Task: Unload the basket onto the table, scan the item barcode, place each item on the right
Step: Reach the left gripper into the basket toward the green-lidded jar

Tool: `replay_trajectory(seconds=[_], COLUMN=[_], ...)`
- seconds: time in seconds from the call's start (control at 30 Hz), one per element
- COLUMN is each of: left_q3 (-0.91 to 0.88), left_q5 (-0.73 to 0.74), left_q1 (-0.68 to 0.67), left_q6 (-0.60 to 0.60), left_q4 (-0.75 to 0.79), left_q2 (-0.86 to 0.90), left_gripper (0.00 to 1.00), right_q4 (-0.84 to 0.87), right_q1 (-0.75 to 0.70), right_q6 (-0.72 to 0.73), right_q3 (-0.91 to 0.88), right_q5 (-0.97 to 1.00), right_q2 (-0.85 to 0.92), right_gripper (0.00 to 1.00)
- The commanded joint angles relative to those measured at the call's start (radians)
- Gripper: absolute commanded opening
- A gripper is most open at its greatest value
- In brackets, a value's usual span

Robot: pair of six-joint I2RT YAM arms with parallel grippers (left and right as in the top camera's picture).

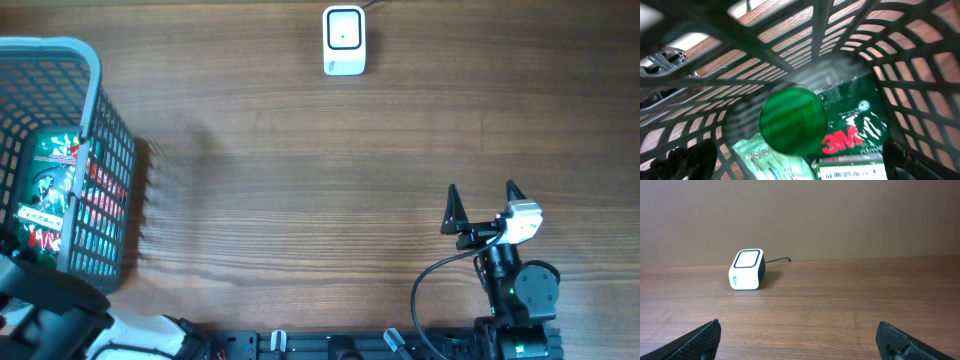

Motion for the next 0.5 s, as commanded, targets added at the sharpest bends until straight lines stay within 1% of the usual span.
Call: replay_trajectory(seconds=[0.0, 0.1, 0.27, 0.37, 0.4, 0.47], left_q3=[-0.008, -0.032, -0.092, -0.114, -0.114, -0.117], left_q5=[-0.002, 0.025, 0.021, 0.021, 0.019, 0.013], left_q1=[0.005, 0.005, 0.005, 0.005, 0.005, 0.005], left_q6=[-0.019, -0.019, -0.017, 0.121, 0.140, 0.140], left_q4=[0.003, 0.014, 0.038, 0.102, 0.109, 0.105], left_q2=[0.059, 0.075, 0.075, 0.075, 0.075, 0.076], left_gripper=[1.00, 1.00, 1.00, 1.00, 1.00, 1.00], right_q4=[0.002, 0.002, 0.002, 0.002, 0.002, 0.002], right_q1=[0.005, 0.005, 0.005, 0.005, 0.005, 0.005], right_q6=[-0.006, -0.005, -0.006, -0.005, -0.005, -0.006], right_q3=[0.002, 0.002, 0.002, 0.002, 0.002, 0.002], right_q5=[0.010, 0.010, 0.010, 0.010, 0.010, 0.010], right_q2=[-0.001, -0.001, -0.001, -0.001, -0.001, -0.001], right_gripper=[1.00, 1.00, 1.00, 0.99, 1.00, 1.00])
